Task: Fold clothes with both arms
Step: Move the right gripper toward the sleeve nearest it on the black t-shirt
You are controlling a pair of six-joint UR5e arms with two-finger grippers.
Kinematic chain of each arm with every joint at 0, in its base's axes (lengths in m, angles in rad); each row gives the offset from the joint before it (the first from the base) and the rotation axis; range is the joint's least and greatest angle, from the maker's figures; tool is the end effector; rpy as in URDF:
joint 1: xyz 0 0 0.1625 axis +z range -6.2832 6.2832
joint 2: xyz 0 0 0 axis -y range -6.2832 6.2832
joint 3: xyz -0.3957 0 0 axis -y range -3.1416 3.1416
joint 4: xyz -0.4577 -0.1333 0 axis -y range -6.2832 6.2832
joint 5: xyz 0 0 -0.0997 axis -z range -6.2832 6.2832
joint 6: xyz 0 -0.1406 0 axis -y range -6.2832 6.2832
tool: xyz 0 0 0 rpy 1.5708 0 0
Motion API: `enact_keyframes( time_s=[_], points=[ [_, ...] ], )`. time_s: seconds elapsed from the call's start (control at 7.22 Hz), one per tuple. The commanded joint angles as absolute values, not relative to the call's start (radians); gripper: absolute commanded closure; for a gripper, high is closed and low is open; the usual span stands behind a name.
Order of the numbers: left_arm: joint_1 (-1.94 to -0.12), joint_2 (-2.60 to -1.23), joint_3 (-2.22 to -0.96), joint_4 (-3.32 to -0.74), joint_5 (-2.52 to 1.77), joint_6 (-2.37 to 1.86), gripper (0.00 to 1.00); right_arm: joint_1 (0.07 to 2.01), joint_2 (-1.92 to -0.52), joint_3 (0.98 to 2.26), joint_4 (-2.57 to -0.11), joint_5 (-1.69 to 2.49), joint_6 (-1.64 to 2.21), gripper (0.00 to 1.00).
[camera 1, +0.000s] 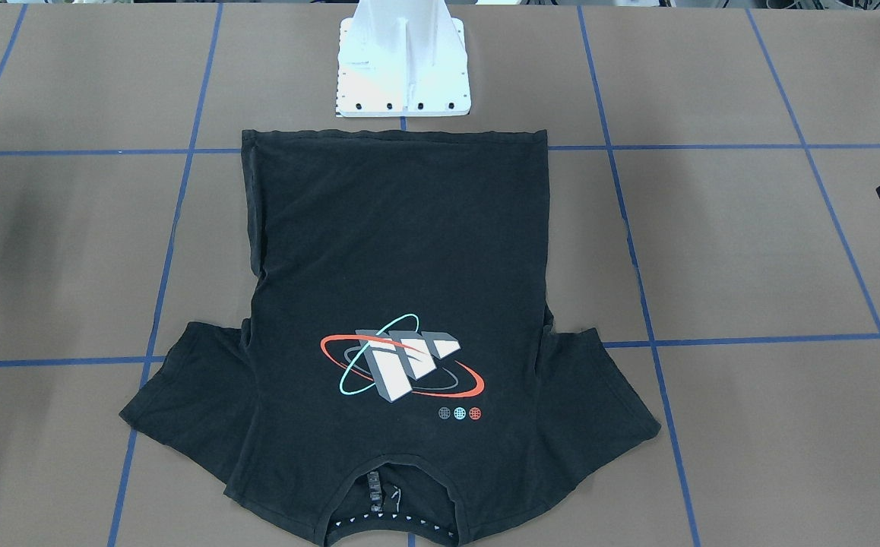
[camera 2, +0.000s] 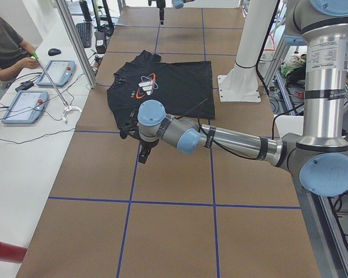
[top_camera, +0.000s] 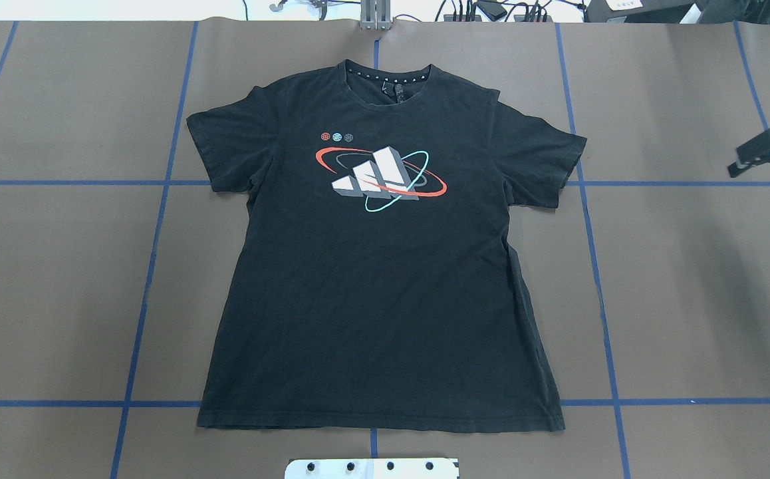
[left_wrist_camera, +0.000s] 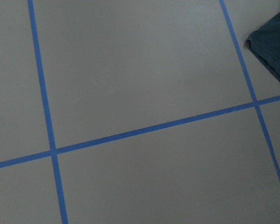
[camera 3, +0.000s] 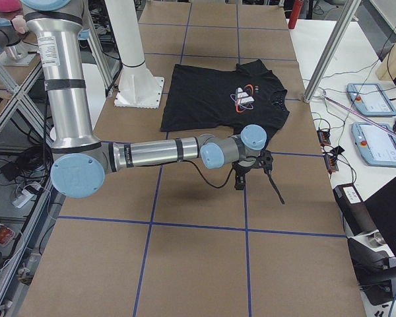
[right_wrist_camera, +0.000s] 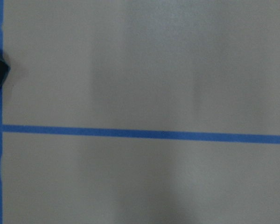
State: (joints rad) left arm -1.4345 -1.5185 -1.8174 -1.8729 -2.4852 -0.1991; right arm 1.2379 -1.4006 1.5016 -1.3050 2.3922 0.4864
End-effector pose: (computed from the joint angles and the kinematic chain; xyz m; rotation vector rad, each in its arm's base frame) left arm 0.0540 -0.5547 0.4972 0.3049 0.9584 0.1694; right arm -0.1836 -0.6241 0.5600 -0.0062 -0.8816 -0.0072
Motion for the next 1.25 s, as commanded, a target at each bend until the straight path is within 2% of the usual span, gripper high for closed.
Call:
enact_keyframes(
  time_s=[0.0, 0.28, 0.55, 0.83, 1.11],
  points=[
    [-1.431, -1.523, -1.825, -1.875, -2.493, -0.221, 0.00, 1.134, -1.260, 1.325, -1.084, 2.330, 0.741, 0.01],
    [-1.430, -1.526, -1.825, -1.875, -2.491, -0.230, 0.00, 1.060, -1.131, 1.234, -1.042, 2.222, 0.877, 0.01],
    [-1.430, -1.531, -1.832, -1.875, -2.490, -0.235, 0.00, 1.023, -1.114, 1.218, -0.953, 2.151, 0.929, 0.02],
    [-1.430, -1.529, -1.867, -1.881, -2.485, -0.283, 0.00, 0.997, -1.115, 1.154, -0.779, 2.089, 0.937, 0.07],
    [-1.430, -1.529, -1.873, -1.884, -2.477, -0.291, 0.00, 0.979, -1.105, 1.146, -0.772, 2.077, 0.939, 0.12]
  ],
)
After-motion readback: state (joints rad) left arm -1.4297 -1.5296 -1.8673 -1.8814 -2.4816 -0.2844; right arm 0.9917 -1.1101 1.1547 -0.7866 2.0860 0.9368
